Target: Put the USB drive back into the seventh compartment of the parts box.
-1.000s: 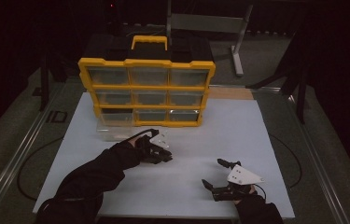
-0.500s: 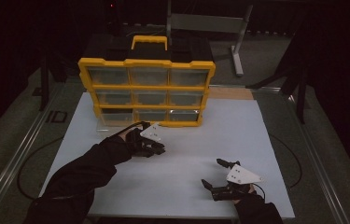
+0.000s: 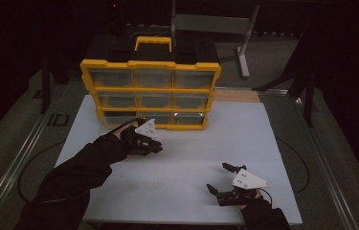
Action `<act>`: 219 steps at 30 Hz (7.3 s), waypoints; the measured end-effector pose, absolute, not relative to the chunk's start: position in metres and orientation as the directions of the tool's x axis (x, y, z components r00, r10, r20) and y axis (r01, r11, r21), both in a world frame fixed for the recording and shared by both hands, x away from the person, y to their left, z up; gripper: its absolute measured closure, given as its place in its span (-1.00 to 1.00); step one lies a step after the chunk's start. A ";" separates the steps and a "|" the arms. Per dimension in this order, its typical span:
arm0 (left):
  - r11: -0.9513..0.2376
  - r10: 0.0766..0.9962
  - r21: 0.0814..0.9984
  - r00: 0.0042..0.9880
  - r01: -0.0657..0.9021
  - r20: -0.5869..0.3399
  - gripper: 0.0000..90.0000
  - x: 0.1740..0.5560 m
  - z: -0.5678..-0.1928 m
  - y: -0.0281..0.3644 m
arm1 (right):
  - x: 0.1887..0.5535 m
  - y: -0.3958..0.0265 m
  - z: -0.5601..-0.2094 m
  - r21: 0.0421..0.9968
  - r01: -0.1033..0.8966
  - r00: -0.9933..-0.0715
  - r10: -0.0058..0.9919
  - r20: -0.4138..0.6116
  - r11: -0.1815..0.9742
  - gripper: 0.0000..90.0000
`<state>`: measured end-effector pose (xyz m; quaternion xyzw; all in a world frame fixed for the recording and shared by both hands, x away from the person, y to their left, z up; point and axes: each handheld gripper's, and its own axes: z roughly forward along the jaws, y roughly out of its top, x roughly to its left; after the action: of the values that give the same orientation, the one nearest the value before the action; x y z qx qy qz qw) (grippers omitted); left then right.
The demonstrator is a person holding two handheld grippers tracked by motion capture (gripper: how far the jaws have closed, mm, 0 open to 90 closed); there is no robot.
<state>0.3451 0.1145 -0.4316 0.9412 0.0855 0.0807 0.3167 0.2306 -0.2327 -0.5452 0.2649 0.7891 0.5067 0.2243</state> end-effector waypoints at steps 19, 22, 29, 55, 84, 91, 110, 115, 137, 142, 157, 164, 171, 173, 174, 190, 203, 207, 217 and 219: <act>-0.759 0.310 0.626 0.945 0.178 0.107 0.77 0.353 -0.413 0.156 | 0.230 -0.231 -0.546 0.915 0.184 -0.761 0.641 -0.098 0.359 -0.80; -0.748 0.329 0.635 0.939 0.194 0.101 0.77 0.355 -0.410 0.162 | 0.230 -0.232 -0.545 0.917 0.186 -0.760 0.643 -0.093 0.353 -0.80; -0.741 0.360 0.635 0.927 0.217 0.104 0.77 0.359 -0.402 0.176 | 0.230 -0.232 -0.546 0.915 0.186 -0.761 0.642 -0.097 0.359 -0.80; -0.647 0.583 0.654 0.807 0.392 0.092 0.77 0.391 -0.398 0.210 | 0.229 -0.232 -0.545 0.916 0.186 -0.758 0.645 -0.097 0.356 -0.80; -0.580 0.684 0.630 0.729 0.517 0.031 0.77 0.408 -0.436 0.207 | 0.230 -0.231 -0.545 0.917 0.184 -0.758 0.645 -0.096 0.353 -0.80; -0.596 0.677 0.607 0.735 0.525 0.029 0.76 0.412 -0.444 0.199 | 0.230 -0.232 -0.545 0.917 0.186 -0.757 0.646 -0.095 0.353 -0.80; -0.532 0.718 0.647 0.696 0.546 0.004 -0.68 0.401 -0.430 0.210 | 0.230 -0.232 -0.545 0.916 0.185 -0.755 0.648 -0.100 0.357 -0.80; -0.528 0.704 0.663 0.710 0.531 -0.008 -0.96 0.397 -0.427 0.216 | 0.230 -0.232 -0.545 0.915 0.187 -0.755 0.648 -0.099 0.357 -0.80; -0.526 0.676 0.696 0.737 0.489 -0.007 -0.99 0.369 -0.423 0.224 | 0.233 -0.229 -0.544 0.916 0.181 -0.761 0.641 -0.100 0.358 -0.80; -0.535 0.677 0.696 0.736 0.479 0.014 -0.99 0.357 -0.425 0.228 | 0.236 -0.225 -0.545 0.915 0.178 -0.767 0.633 -0.100 0.361 -0.80; -0.512 0.670 0.743 0.742 0.431 0.031 -0.99 0.327 -0.424 0.242 | 0.237 -0.225 -0.544 0.915 0.172 -0.771 0.628 -0.104 0.364 -0.80; -0.496 0.675 0.758 0.738 0.424 0.029 -0.99 0.313 -0.429 0.250 | 0.237 -0.225 -0.544 0.916 0.176 -0.769 0.631 -0.101 0.361 -0.80; -0.481 0.677 0.770 0.735 0.419 0.023 -0.99 0.299 -0.438 0.256 | 0.237 -0.224 -0.544 0.917 0.177 -0.769 0.632 -0.097 0.357 -0.80; -0.482 0.675 0.773 0.737 0.412 0.029 -0.99 0.295 -0.441 0.257 | 0.237 -0.224 -0.545 0.917 0.174 -0.771 0.628 -0.100 0.359 -0.80; -0.483 0.678 0.773 0.734 0.412 0.032 -0.99 0.293 -0.443 0.258 | 0.237 -0.224 -0.544 0.916 0.172 -0.772 0.627 -0.105 0.364 -0.80; -0.469 0.662 0.786 0.749 0.402 0.012 -0.99 0.271 -0.477 0.256 | 0.237 -0.224 -0.545 0.915 0.179 -0.771 0.629 -0.097 0.361 -0.80; -0.437 0.662 0.797 0.749 0.417 -0.029 -0.99 0.257 -0.508 0.249 | 0.237 -0.224 -0.545 0.915 0.181 -0.772 0.628 -0.095 0.361 -0.80; -0.427 0.668 0.802 0.744 0.417 -0.031 -0.99 0.254 -0.516 0.248 | 0.238 -0.224 -0.545 0.914 0.175 -0.776 0.623 -0.101 0.366 -0.80; -0.431 0.671 0.786 0.739 0.443 -0.049 -0.99 0.248 -0.535 0.249 | 0.238 -0.224 -0.546 0.913 0.176 -0.774 0.624 -0.101 0.367 -0.80; -0.428 0.674 0.784 0.737 0.449 -0.053 -0.99 0.247 -0.537 0.250 | 0.238 -0.224 -0.546 0.915 0.174 -0.776 0.623 -0.100 0.364 -0.80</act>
<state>0.2472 0.2501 -0.5367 0.8341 0.3365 0.1357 0.4155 0.2382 -0.2240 -0.5457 0.2505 0.7952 0.5055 0.2222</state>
